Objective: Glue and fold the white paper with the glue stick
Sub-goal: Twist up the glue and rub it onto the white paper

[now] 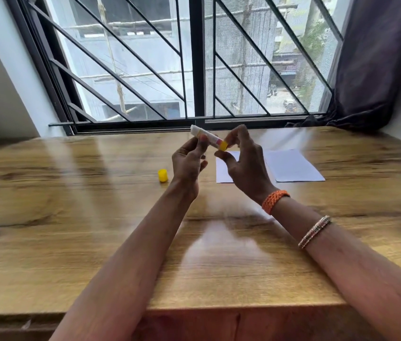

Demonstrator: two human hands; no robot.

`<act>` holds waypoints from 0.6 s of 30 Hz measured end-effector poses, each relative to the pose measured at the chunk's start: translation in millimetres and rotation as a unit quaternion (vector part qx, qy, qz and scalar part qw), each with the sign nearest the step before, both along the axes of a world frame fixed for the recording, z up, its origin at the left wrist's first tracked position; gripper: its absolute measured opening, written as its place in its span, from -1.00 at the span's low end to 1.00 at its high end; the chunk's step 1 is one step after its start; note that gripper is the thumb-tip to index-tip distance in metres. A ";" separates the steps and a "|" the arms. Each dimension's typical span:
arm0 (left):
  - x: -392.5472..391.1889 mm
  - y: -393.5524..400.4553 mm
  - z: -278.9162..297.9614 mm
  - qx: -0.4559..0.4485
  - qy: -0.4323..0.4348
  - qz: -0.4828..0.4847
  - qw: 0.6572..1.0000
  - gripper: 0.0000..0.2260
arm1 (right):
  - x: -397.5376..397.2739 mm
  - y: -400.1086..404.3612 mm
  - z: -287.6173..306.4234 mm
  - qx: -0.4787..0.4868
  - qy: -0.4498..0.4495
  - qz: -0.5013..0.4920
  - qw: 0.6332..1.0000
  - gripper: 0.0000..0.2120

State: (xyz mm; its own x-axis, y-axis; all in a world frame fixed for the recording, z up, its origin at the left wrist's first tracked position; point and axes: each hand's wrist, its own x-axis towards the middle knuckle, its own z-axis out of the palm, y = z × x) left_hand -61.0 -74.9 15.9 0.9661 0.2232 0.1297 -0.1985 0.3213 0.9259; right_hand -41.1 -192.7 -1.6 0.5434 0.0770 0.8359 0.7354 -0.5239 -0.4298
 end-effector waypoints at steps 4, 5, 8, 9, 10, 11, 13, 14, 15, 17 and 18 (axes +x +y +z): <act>1.0 1.0 -0.5 -0.010 0.002 -0.009 1.000 -0.90 | 0.5 2.5 0.5 0.002 -0.007 -0.002 1.000 -0.84; 1.8 1.3 -0.6 -0.011 0.003 -0.010 1.000 -0.90 | 1.9 2.8 0.0 -0.001 0.000 -0.010 1.000 -0.89; 2.8 0.1 -1.6 -0.007 0.001 -0.017 1.000 -0.89 | 5.8 -0.5 -0.7 -0.032 0.015 -0.053 0.998 -0.86; 2.6 -1.1 -2.5 -0.004 0.001 -0.020 1.000 -0.90 | 5.8 -1.6 -0.6 -0.032 0.019 -0.058 0.998 -0.77; 1.6 -2.6 -3.0 -0.002 0.002 -0.022 1.000 -0.88 | 4.3 -2.4 1.0 -0.022 0.030 -0.057 0.998 -0.69; 1.6 -3.6 -3.9 0.002 0.005 -0.021 1.000 -0.82 | 4.7 -3.4 1.2 -0.010 0.045 -0.055 0.997 -0.63; 1.2 -4.4 -4.7 0.008 0.007 -0.014 1.000 -0.74 | 5.2 -4.8 1.1 0.004 0.072 -0.045 0.996 -0.64; 0.6 -4.2 -4.5 0.010 0.006 -0.009 1.000 -0.74 | 4.5 -4.6 0.9 0.011 0.080 -0.032 0.996 -0.70; 0.4 -3.7 -4.3 0.011 0.006 -0.003 1.000 -0.76 | 3.5 -3.6 0.6 0.018 0.084 -0.016 0.996 -0.76; -0.1 -2.3 -3.3 0.006 0.009 0.005 1.000 -0.85 | -0.5 -0.7 1.5 0.008 0.074 0.009 0.997 -0.80; -0.4 -1.3 -2.5 0.001 0.009 0.005 1.000 -0.90 | -2.7 0.5 1.8 -0.005 0.062 0.013 0.998 -0.76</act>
